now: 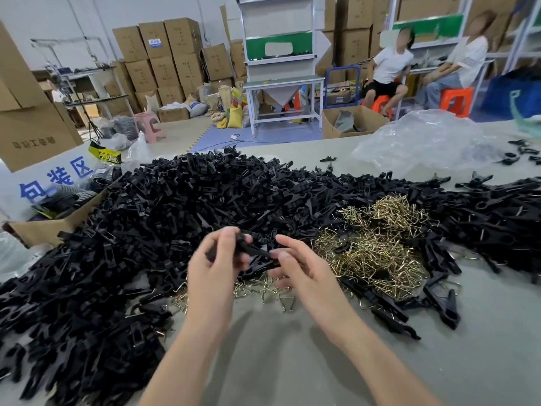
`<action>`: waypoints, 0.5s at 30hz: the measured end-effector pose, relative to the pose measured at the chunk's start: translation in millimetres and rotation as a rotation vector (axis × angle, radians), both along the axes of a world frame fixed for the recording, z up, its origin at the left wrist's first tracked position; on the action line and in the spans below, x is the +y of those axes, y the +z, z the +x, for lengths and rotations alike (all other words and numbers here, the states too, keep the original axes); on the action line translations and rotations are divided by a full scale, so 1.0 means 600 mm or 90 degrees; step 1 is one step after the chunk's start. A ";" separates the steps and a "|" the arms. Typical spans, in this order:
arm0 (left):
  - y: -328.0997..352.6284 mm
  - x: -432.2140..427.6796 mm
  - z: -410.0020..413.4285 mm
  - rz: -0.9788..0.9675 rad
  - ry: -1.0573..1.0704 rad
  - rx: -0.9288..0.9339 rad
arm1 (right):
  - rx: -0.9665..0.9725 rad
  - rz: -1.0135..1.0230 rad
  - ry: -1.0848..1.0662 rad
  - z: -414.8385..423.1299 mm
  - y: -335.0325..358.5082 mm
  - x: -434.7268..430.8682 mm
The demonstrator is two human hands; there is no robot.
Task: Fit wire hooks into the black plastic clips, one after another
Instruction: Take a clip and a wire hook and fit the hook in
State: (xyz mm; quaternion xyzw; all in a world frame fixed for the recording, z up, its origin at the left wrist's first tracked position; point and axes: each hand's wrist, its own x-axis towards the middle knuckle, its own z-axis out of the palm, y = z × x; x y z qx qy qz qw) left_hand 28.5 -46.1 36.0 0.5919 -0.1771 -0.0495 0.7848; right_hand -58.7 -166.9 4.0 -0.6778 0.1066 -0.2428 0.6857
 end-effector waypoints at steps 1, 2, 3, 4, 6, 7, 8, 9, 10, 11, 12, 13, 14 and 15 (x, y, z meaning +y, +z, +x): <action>0.001 -0.011 -0.014 -0.065 -0.080 0.100 | 0.001 0.013 0.021 0.000 0.001 0.000; 0.001 -0.017 -0.022 -0.111 -0.135 0.184 | 0.001 0.019 0.037 -0.001 0.002 0.000; -0.001 -0.019 -0.025 -0.132 -0.164 0.239 | 0.001 0.018 0.047 -0.002 0.003 -0.001; -0.004 -0.018 -0.024 -0.135 -0.175 0.268 | 0.000 0.013 0.048 -0.005 0.004 -0.002; -0.007 -0.014 -0.018 -0.124 -0.170 0.275 | 0.003 -0.005 0.024 -0.007 0.006 -0.002; -0.010 -0.012 -0.015 -0.110 -0.157 0.268 | 0.009 -0.015 0.009 -0.007 0.004 -0.002; -0.012 -0.010 -0.014 -0.093 -0.141 0.263 | 0.014 -0.025 0.000 -0.005 0.002 0.000; -0.015 -0.009 -0.013 -0.067 -0.116 0.250 | 0.021 -0.034 -0.003 -0.003 -0.001 0.001; -0.018 -0.007 -0.011 -0.019 -0.078 0.217 | 0.027 -0.040 -0.002 -0.002 -0.003 0.002; -0.022 -0.004 -0.009 0.046 -0.028 0.159 | 0.030 -0.042 -0.003 0.000 -0.004 0.003; -0.024 0.000 -0.008 0.111 0.023 0.091 | 0.029 -0.036 -0.005 0.000 -0.004 0.002; -0.026 0.005 -0.004 0.164 0.076 0.022 | 0.025 -0.025 -0.008 -0.001 -0.004 0.001; -0.026 0.010 -0.002 0.206 0.119 -0.037 | 0.020 -0.012 -0.011 -0.001 -0.004 -0.001; -0.027 0.015 0.001 0.250 0.159 -0.089 | 0.018 0.002 -0.014 -0.002 -0.003 -0.003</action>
